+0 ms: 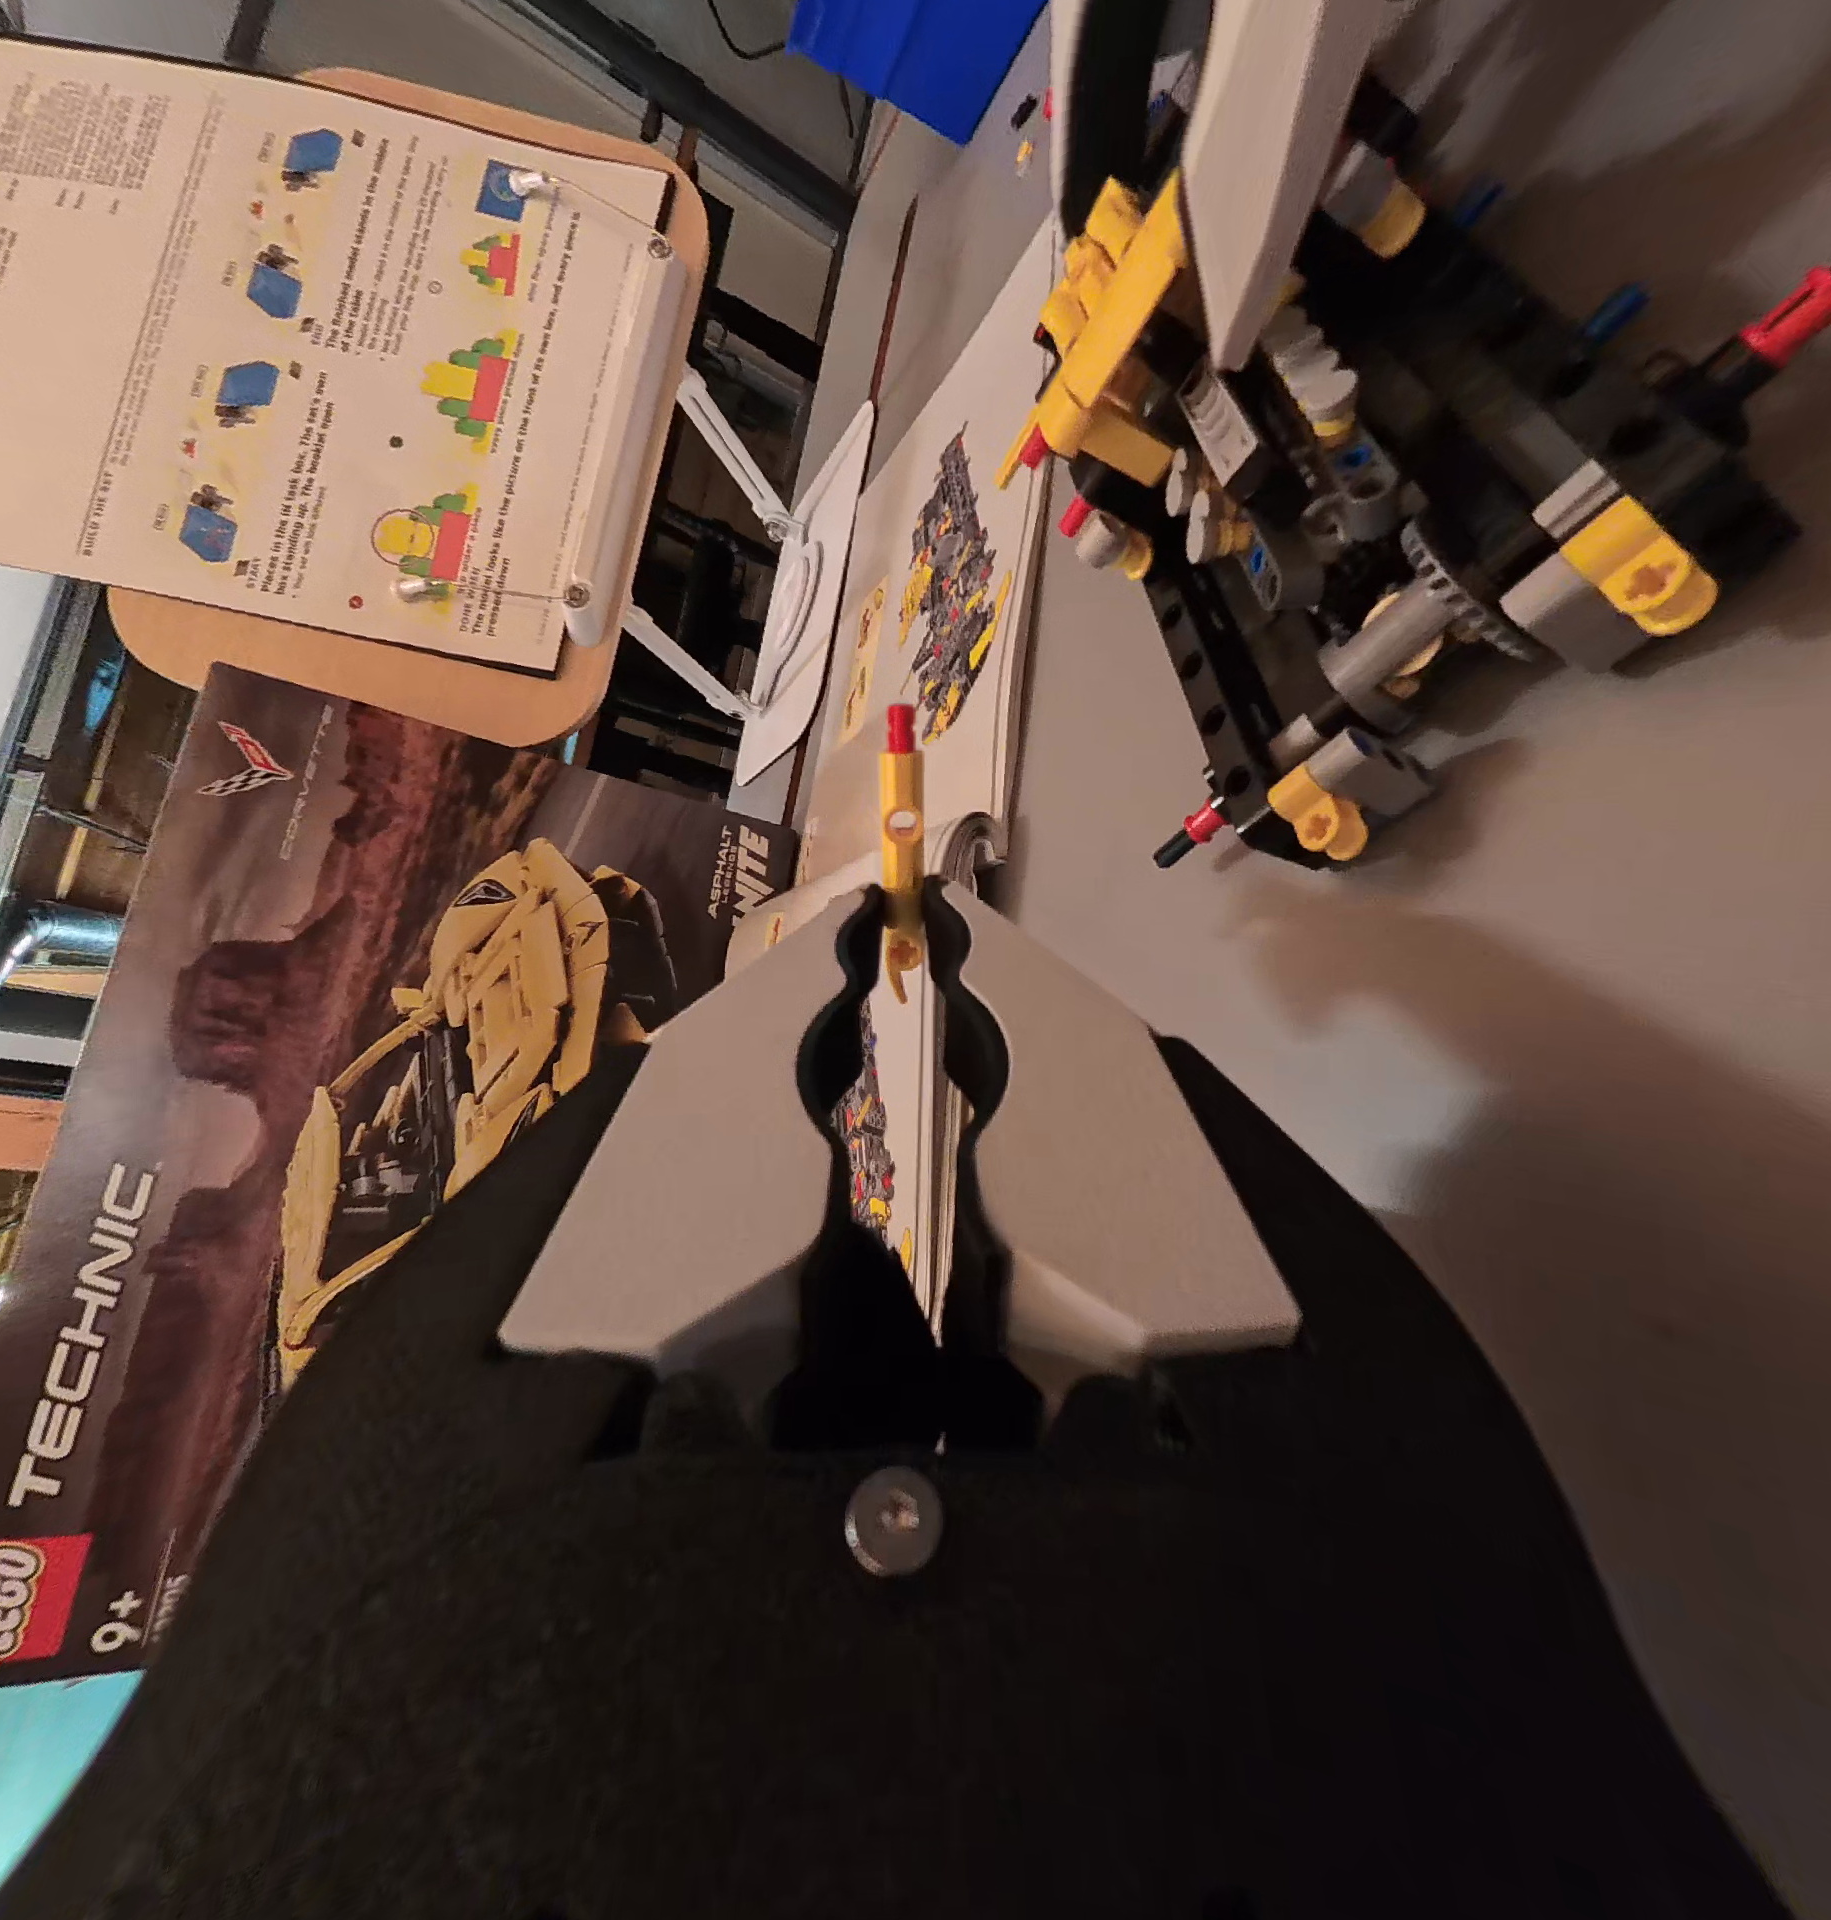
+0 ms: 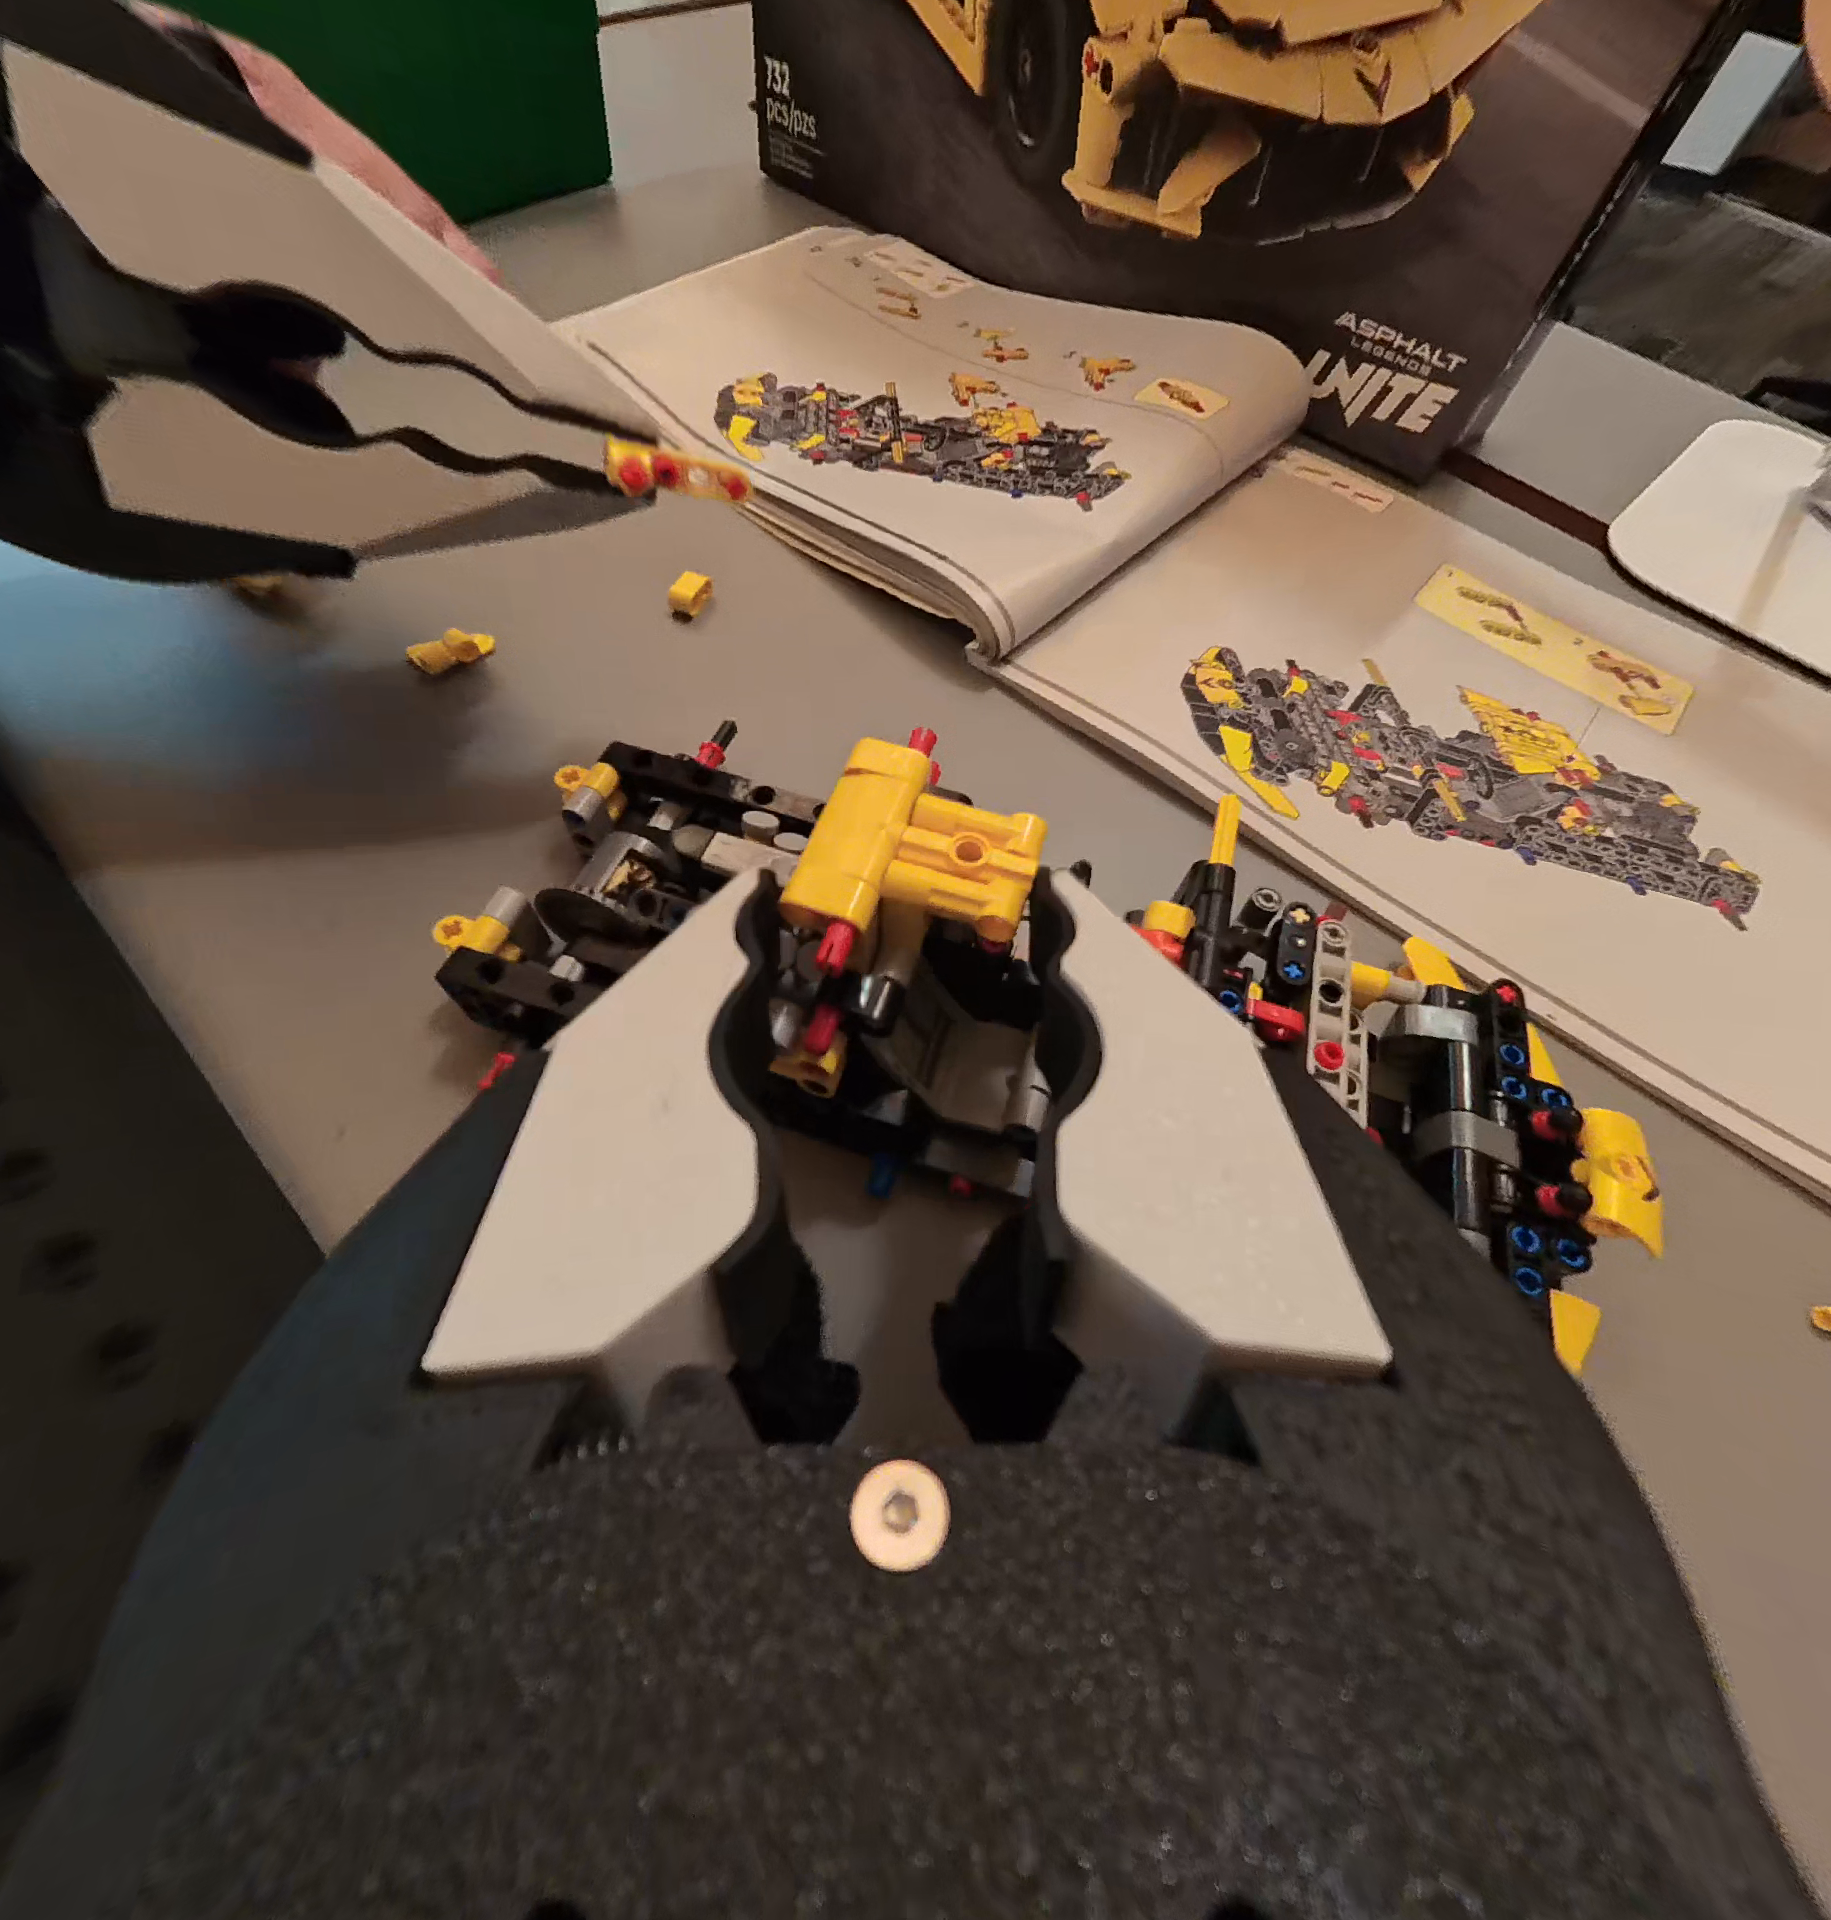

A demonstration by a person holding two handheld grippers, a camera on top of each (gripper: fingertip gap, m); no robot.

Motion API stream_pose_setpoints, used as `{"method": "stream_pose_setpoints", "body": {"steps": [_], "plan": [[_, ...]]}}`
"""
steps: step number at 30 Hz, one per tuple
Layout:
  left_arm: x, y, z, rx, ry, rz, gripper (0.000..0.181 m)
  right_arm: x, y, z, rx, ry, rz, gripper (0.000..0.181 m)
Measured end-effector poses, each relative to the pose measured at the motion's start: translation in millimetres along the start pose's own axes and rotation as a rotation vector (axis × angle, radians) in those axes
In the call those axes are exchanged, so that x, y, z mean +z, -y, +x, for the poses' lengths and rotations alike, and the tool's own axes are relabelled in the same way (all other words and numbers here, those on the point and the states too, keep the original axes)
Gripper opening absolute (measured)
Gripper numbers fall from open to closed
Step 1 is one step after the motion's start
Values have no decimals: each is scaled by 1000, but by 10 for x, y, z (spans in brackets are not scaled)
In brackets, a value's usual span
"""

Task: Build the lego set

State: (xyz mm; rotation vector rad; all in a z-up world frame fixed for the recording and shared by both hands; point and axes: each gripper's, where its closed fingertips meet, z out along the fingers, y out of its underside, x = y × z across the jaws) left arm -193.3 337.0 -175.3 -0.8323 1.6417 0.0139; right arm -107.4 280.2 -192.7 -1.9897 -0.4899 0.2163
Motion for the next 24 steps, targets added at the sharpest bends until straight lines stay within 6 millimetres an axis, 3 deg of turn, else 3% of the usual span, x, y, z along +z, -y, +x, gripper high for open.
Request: {"method": "stream_pose_setpoints", "body": {"steps": [10,24], "plan": [[11,-38,-31,6,26,-13,7,-112,144,-28,93,70,126,51],[34,-55,15,21,14,-23,7,-134,163,5,136,87,148,48]]}}
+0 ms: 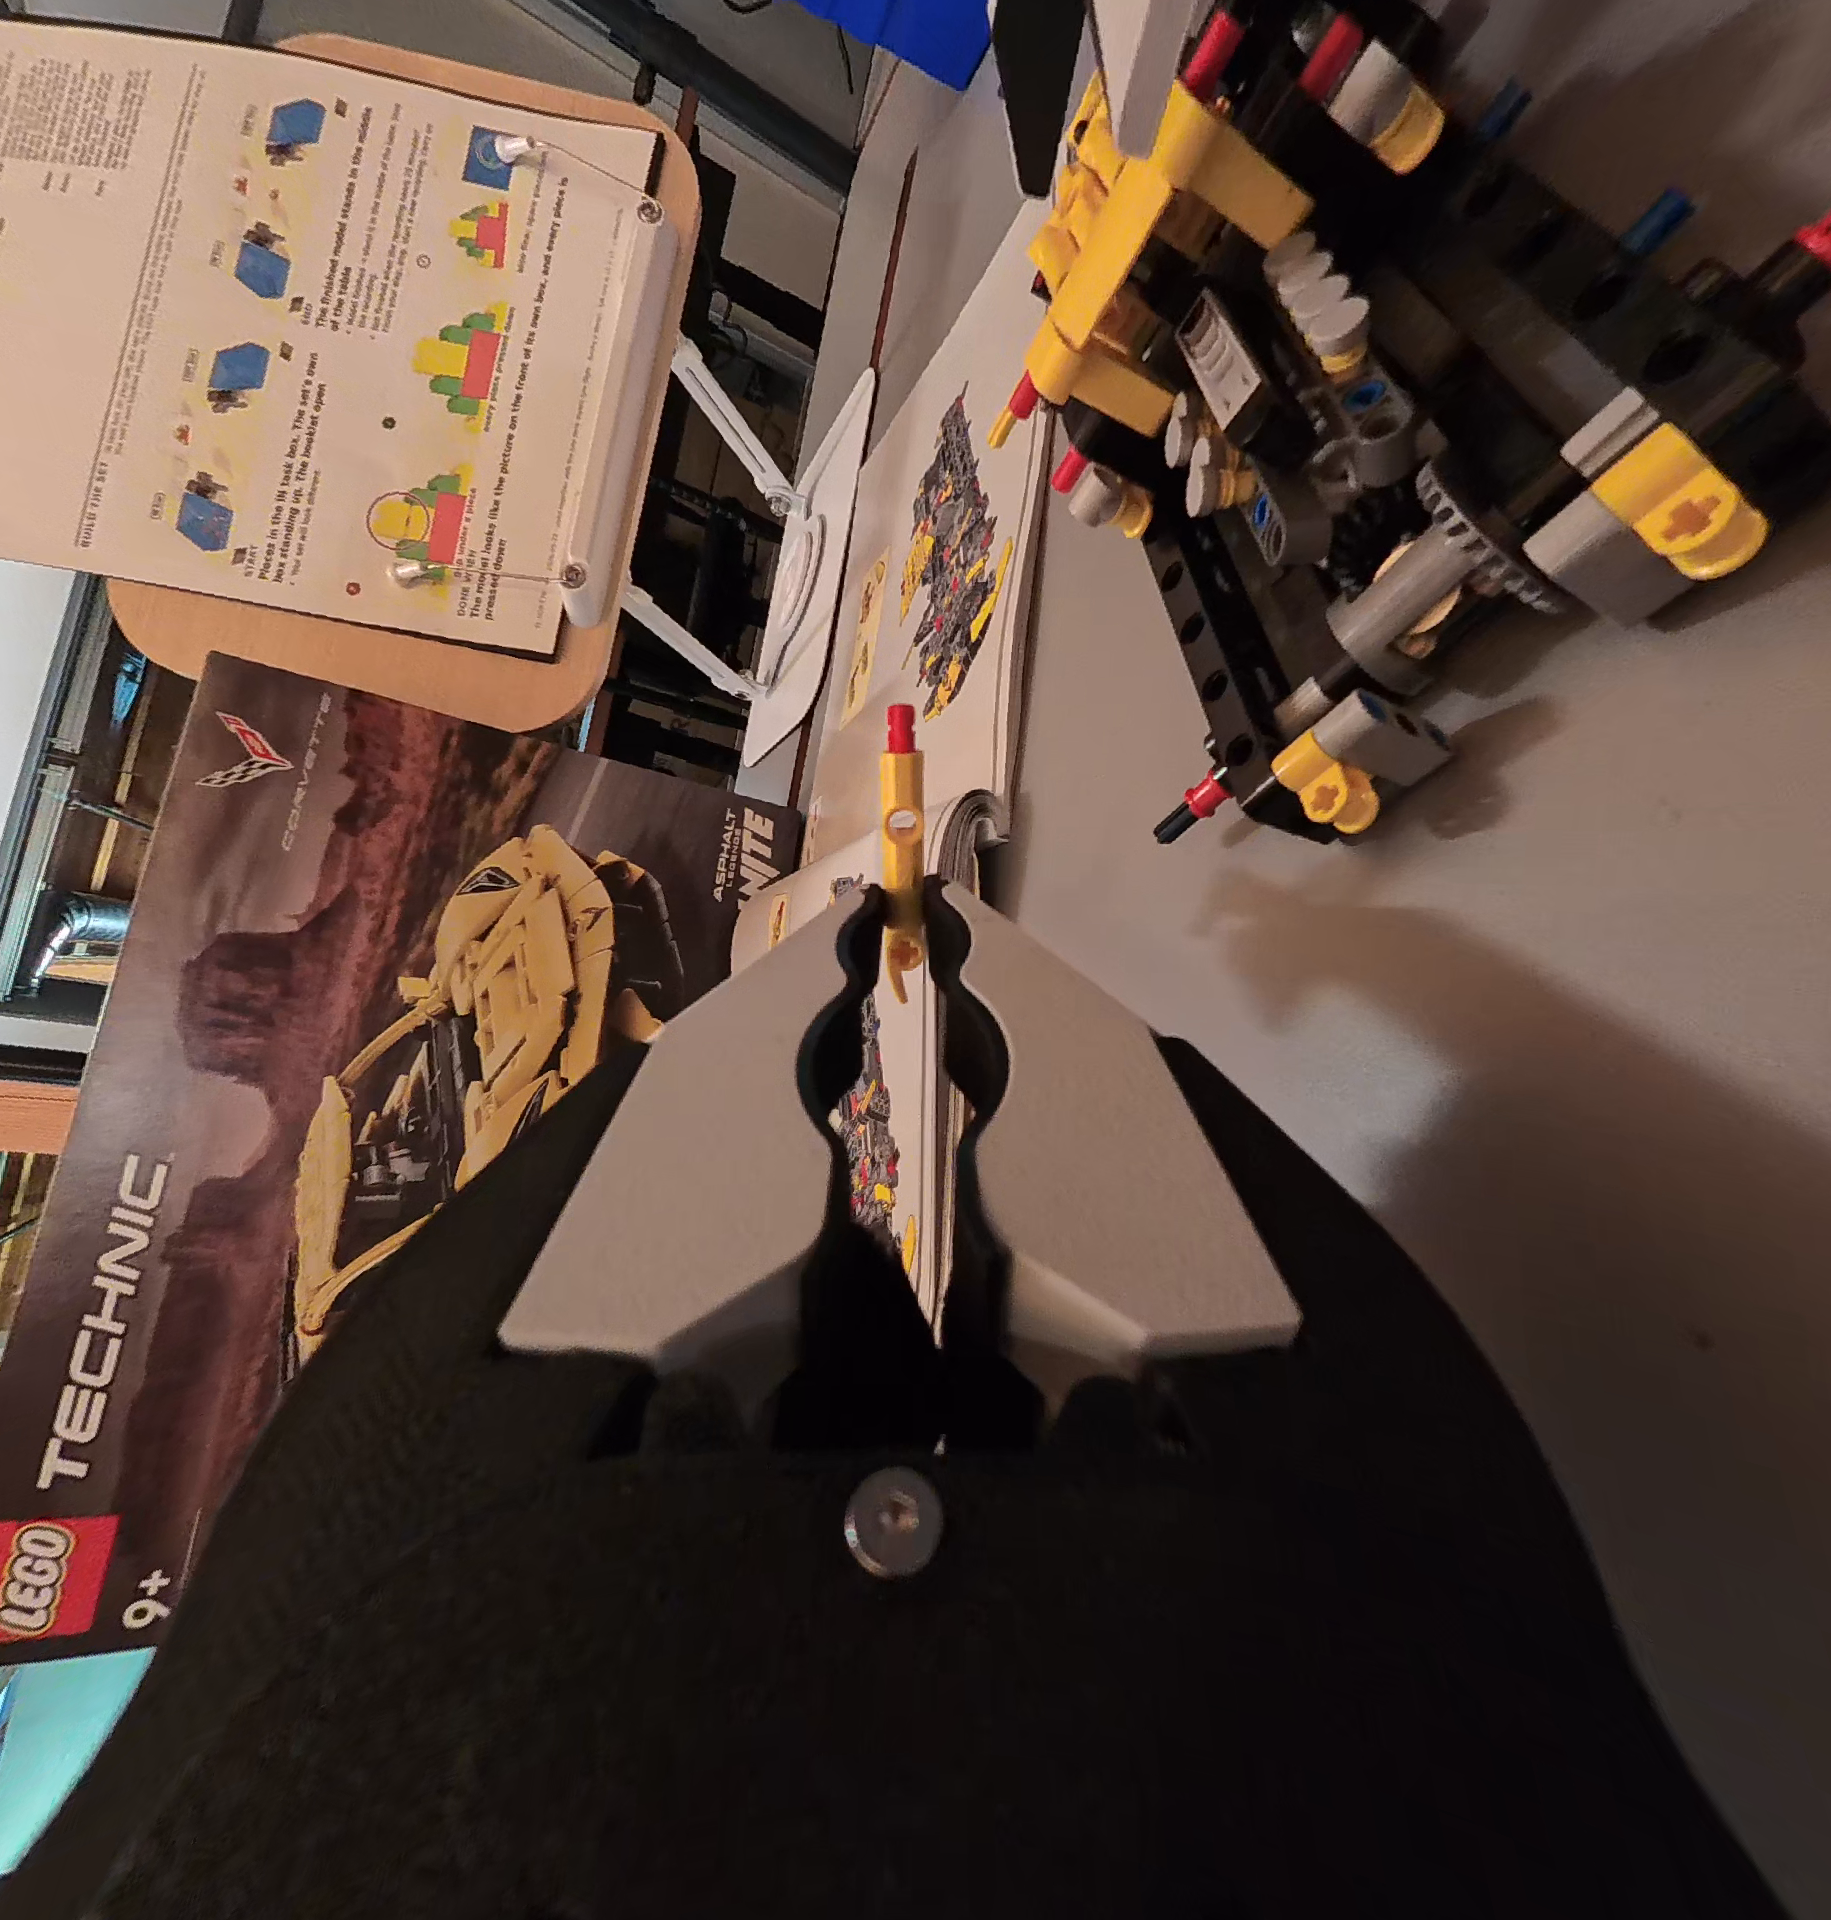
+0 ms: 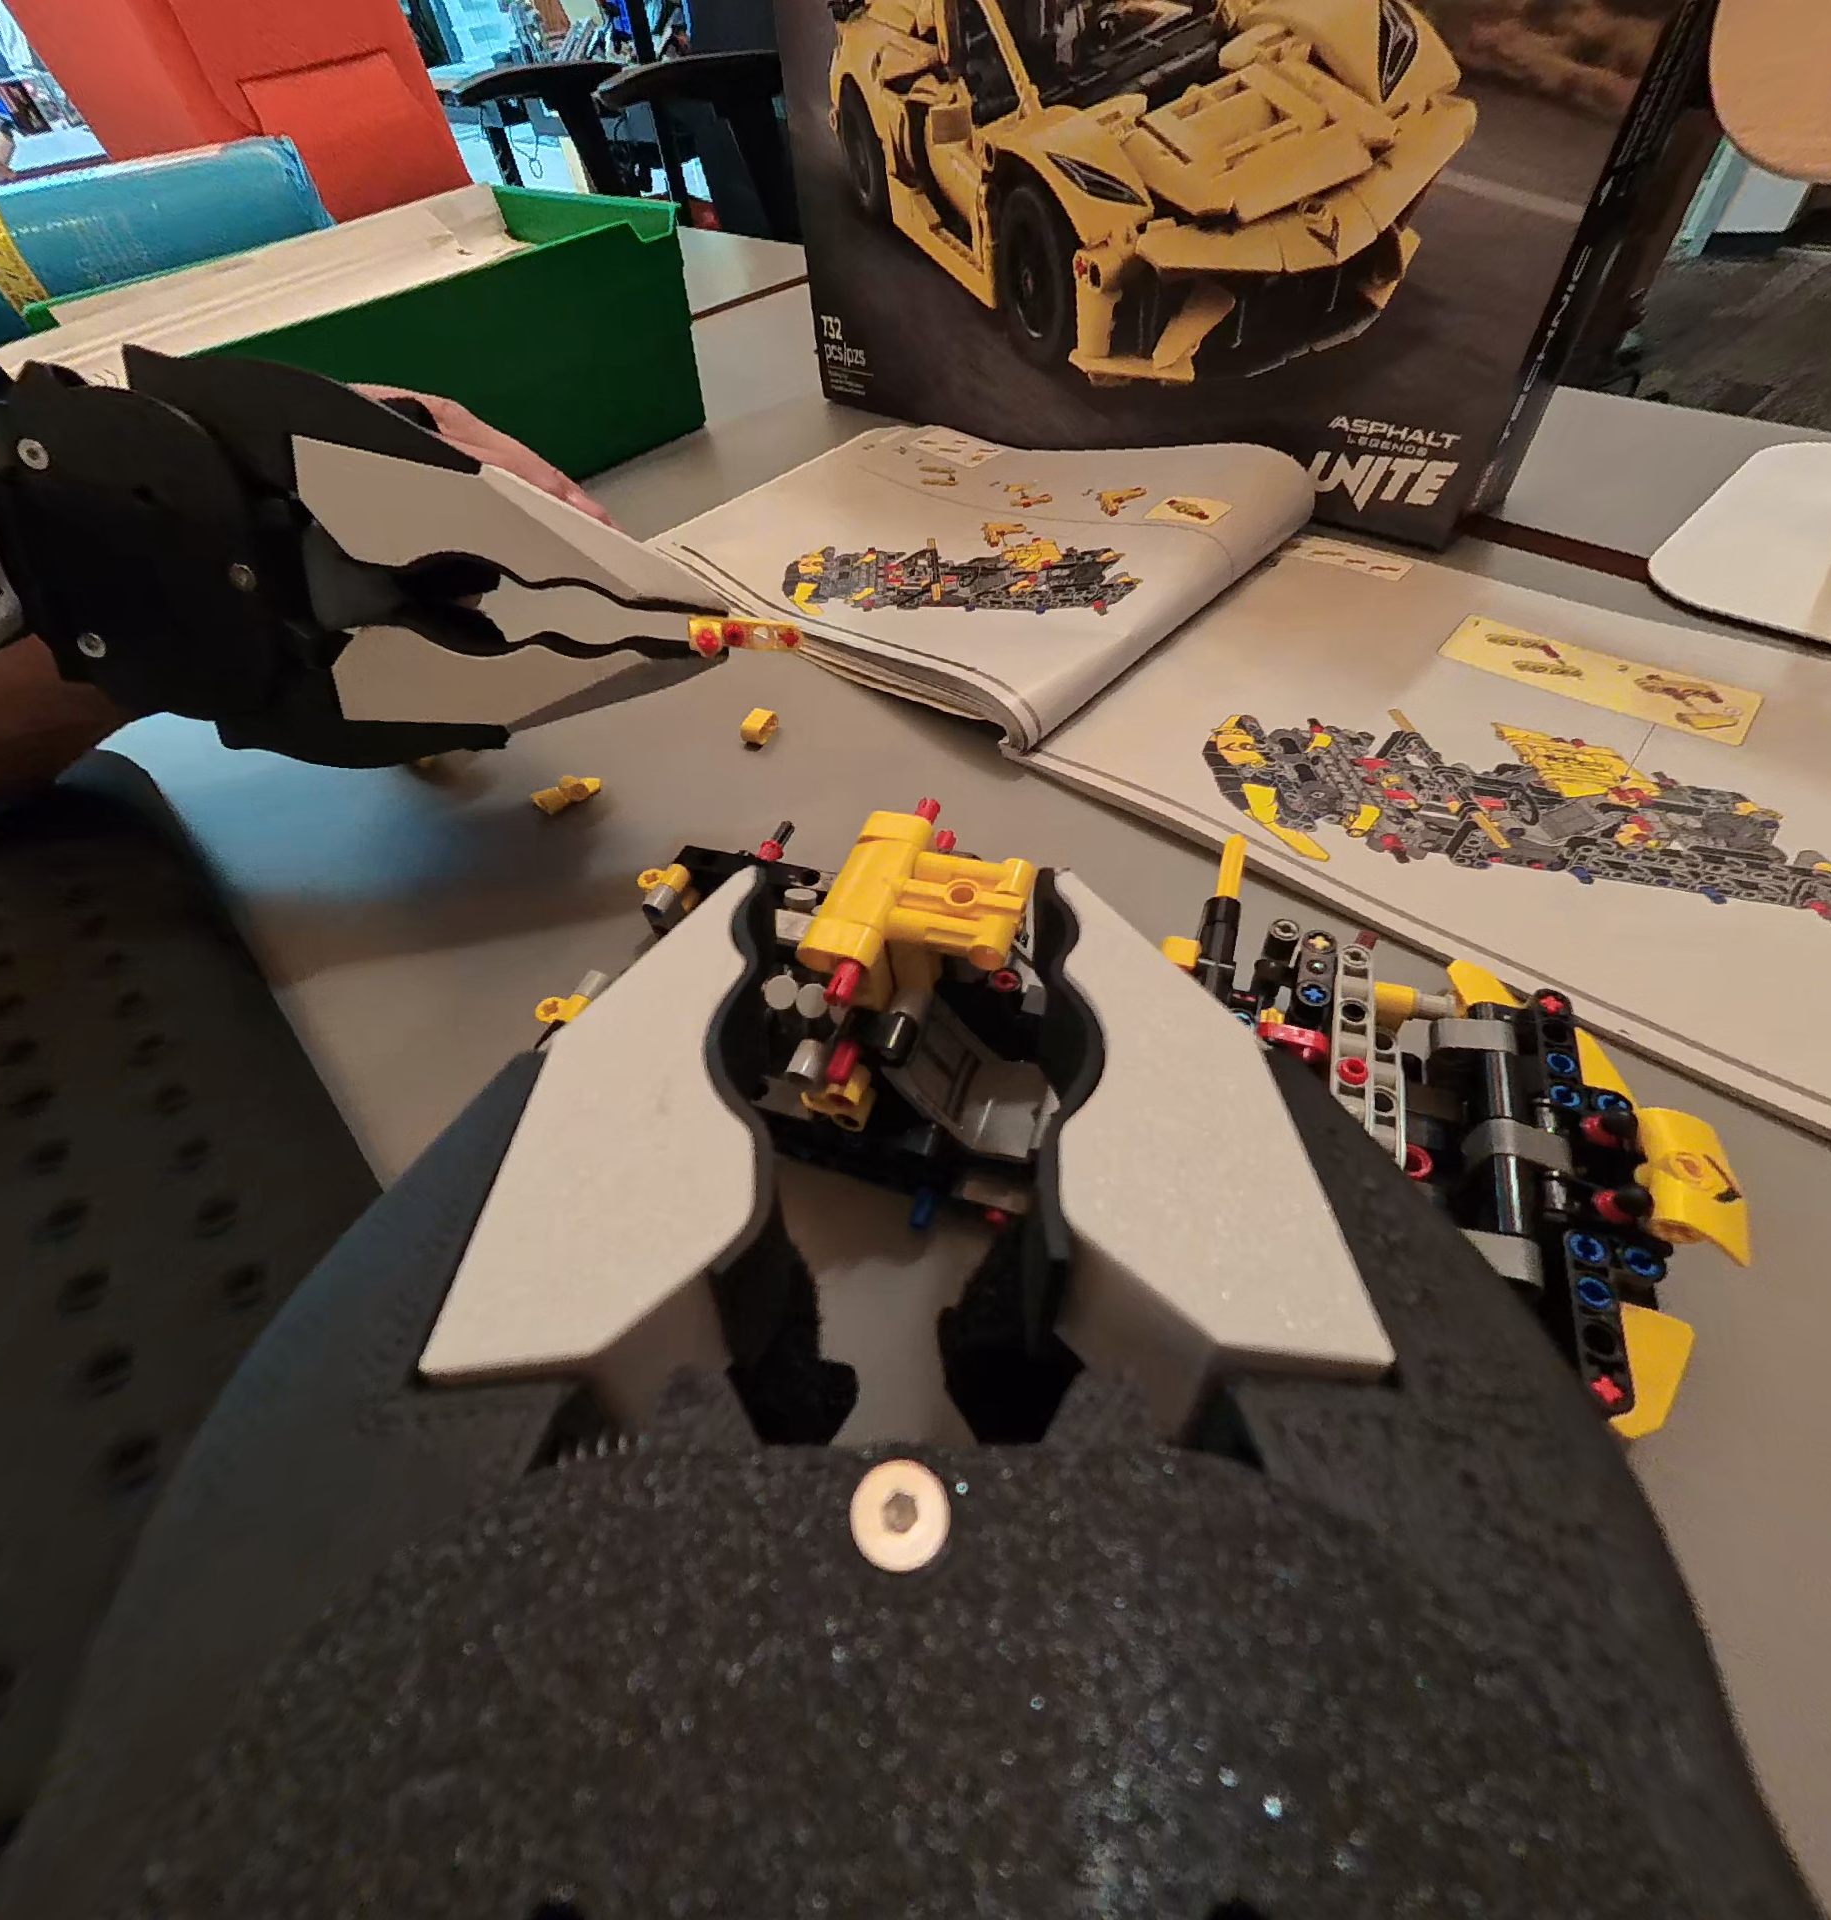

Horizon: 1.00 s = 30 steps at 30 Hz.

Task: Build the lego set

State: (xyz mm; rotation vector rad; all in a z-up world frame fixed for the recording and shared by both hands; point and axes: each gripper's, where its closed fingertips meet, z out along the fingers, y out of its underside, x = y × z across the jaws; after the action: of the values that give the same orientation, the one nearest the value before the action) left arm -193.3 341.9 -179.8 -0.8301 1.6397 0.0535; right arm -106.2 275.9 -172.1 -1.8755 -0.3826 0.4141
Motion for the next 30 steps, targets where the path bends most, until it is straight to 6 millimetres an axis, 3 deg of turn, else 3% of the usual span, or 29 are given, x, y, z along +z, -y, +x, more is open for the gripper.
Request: {"method": "stream_pose_setpoints", "body": {"steps": [15,18,23,28,30], "plan": [[-14,9,2,-11,-11,0,7,-14,26,23,22,5,20,48],[1,-39,165,-64,-116,-35,7,-18,26,28,31,7,21,48],[34,-290,295,36,-160,-177,8,-23,21,35,30,3,19,48],[-20,-319,479,-45,-299,-257,13,-35,30,39,47,10,23,47],[-45,-236,493,-61,-314,-222,15,-62,52,43,73,24,36,47]]}}
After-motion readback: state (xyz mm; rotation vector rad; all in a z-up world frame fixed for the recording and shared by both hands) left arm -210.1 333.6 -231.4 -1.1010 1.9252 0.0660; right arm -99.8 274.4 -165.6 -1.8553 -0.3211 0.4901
